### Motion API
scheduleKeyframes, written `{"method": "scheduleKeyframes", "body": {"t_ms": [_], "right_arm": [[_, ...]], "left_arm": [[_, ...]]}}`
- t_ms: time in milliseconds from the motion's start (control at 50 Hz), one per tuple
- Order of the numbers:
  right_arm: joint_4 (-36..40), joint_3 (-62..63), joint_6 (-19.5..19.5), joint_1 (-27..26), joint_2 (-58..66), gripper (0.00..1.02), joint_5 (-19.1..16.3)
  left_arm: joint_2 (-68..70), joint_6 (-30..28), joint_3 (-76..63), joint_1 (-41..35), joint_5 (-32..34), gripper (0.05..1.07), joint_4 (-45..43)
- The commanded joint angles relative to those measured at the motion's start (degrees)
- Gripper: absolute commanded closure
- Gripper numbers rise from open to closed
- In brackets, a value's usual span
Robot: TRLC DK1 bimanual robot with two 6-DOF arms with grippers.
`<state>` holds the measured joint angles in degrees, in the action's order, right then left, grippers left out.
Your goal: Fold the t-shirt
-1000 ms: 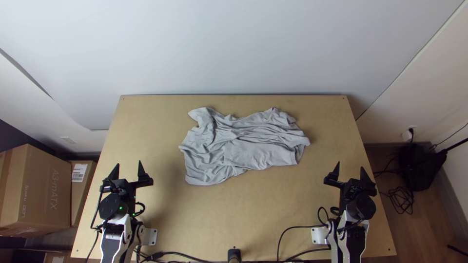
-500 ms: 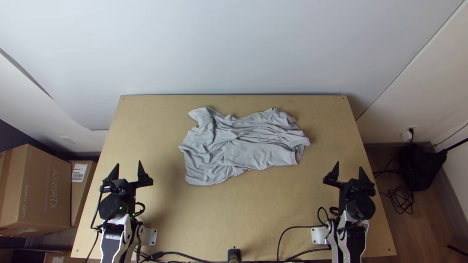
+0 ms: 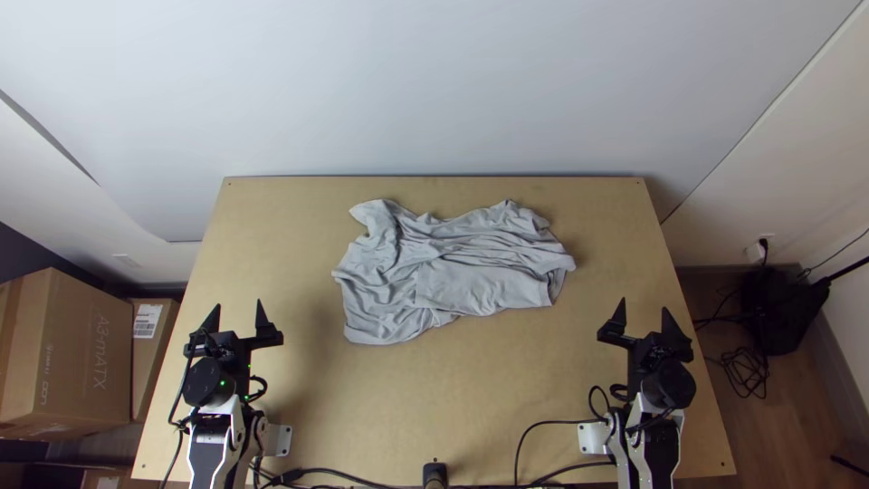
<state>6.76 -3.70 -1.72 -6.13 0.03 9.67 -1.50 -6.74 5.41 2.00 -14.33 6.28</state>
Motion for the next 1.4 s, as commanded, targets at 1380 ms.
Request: {"method": "scheduleKeyframes", "body": {"t_ms": [1380], "right_arm": [[22.5,-57.64,13.41,10.88,41.54,0.04,1.84]], "left_arm": [[-41.57,10.7,69.47,2.04,0.79,0.1,45.22]]}}
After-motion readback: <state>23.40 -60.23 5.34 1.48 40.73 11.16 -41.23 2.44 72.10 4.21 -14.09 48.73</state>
